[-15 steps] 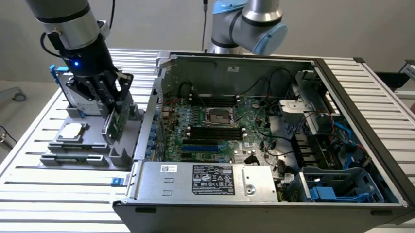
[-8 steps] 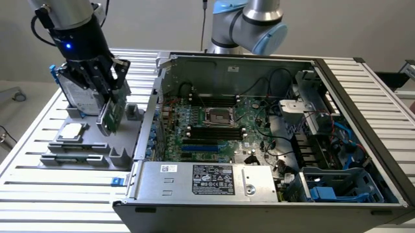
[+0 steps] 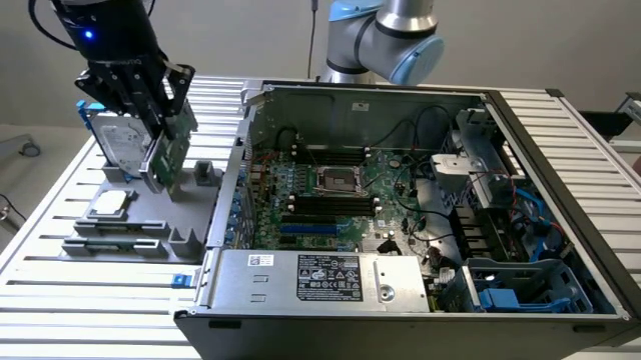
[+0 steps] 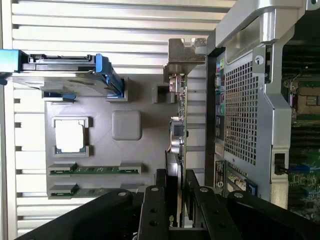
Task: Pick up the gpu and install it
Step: 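Pick up the gpu and move the gpu toward the slot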
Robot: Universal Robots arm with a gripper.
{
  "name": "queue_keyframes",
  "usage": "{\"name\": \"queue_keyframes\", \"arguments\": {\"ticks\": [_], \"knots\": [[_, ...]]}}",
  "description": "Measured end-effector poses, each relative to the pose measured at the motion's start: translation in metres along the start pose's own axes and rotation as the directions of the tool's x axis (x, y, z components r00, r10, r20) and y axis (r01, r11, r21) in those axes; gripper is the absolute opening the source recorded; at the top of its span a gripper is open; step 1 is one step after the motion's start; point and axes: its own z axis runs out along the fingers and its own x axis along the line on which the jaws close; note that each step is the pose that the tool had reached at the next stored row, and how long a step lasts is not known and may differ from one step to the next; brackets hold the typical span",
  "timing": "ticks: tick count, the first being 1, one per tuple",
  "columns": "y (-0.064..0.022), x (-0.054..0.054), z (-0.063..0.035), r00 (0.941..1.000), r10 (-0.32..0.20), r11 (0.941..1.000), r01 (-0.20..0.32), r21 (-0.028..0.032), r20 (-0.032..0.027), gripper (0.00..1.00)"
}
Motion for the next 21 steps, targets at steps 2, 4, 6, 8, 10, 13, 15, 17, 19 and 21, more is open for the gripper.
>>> {"name": "queue_keyframes", "arguments": {"ticks": [2, 4, 6, 8, 10, 13, 15, 17, 19, 21], "knots": [[0.0, -0.001, -0.0091, 1.0, 0.0, 1.0, 0.0, 0.0001, -0.0003, 0.26], [-0.0005, -0.004, -0.0179, 1.0, 0.0, 1.0, 0.0, 0.0, -0.0006, 0.26], [-0.0017, -0.01, -0.0266, 1.0, 0.0, 1.0, 0.0, -0.0001, -0.0012, 0.26], [-0.0031, -0.016, -0.0355, 1.0, 0.0, 1.0, 0.0, -0.0002, -0.0021, 0.26], [-0.0047, -0.022, -0.0442, 1.0, 0.0, 1.0, 0.0, -0.0004, -0.0032, 0.26], [-0.0073, -0.032, -0.0573, 1.0, 0.0, 1.0, 0.0, -0.0016, -0.0055, 0.26], [-0.0088, -0.039, -0.0636, 1.0, 0.001, 1.0, -0.001, -0.0033, -0.0083, 0.26], [-0.01, -0.046, -0.0669, 0.9999, 0.001, 1.0, -0.001, -0.0054, -0.0109, 0.26], [-0.011, -0.056, -0.069, 0.9999, 0.001, 1.0, -0.001, -0.0086, -0.0125, 0.26], [-0.012, -0.065, -0.0709, 0.9999, 0.001, 0.9999, -0.001, -0.0122, -0.0137, 0.26]]}}
